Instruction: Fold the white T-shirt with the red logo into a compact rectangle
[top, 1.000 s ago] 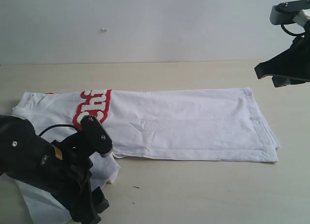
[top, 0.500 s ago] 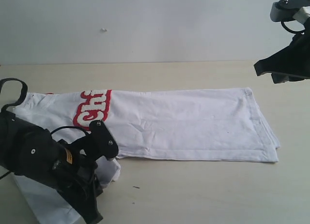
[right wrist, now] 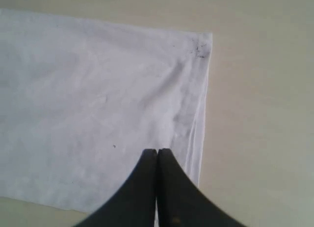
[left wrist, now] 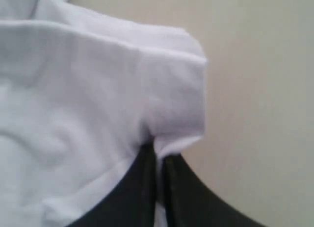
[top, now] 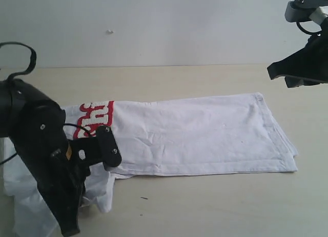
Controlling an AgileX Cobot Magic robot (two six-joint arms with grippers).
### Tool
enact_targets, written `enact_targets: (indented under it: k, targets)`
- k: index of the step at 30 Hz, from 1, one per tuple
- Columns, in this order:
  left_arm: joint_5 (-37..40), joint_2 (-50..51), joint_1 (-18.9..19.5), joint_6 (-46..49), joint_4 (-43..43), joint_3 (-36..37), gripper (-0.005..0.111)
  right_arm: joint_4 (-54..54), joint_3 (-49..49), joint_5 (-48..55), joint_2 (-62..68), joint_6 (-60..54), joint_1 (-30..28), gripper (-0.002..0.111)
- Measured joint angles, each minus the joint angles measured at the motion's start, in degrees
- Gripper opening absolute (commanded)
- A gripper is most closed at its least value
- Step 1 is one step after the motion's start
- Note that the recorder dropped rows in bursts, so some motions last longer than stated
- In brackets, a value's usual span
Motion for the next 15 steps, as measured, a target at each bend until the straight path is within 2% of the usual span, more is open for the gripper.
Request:
enact_targets:
  k: [4,7,15]
  targets:
    - [3.8,-2.0,0.0,-3.4,11.2,-3.5,0.000,0.4,0.0,-0.4,0.0,-0.1,0.0,0.000]
    - [3.6,-2.7,0.0,-3.9,18.3,-5.4,0.000,0.4,0.0,-0.5,0.0,-0.1,0.0,0.000]
    - [-10.6,-2.8,0.0,-2.0,38.3,-6.3,0.000,0.5,0.0,-0.8,0.0,-0.1,0.0,0.000]
